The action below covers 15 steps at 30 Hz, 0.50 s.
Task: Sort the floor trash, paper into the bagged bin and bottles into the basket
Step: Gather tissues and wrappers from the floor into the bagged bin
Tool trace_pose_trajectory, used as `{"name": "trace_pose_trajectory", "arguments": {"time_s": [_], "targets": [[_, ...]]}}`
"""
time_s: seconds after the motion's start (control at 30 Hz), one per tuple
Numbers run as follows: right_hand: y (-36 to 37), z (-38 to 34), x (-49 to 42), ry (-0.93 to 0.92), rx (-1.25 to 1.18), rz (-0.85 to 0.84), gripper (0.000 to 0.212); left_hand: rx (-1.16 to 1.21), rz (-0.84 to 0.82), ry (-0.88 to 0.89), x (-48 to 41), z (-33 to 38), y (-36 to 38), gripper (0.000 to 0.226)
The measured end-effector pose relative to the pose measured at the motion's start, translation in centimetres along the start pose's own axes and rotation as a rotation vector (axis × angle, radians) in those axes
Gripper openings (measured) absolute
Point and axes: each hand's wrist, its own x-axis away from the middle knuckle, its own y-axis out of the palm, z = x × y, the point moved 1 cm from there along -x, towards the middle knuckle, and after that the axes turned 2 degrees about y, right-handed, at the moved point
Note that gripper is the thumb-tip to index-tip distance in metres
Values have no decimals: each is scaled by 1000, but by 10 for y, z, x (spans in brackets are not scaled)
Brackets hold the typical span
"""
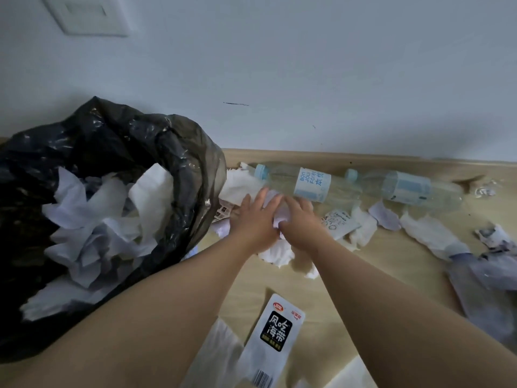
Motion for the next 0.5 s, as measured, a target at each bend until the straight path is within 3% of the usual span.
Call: {"name": "trace_pose_trajectory", "arguments": {"time_s": [0.13, 0.5], "targets": [[16, 23, -4, -12, 287, -29, 57, -150, -167, -93, -15, -4, 11, 77], [23, 28, 15, -23, 325, -84, 64, -259, -169, -1, 13, -13, 17, 82]]}}
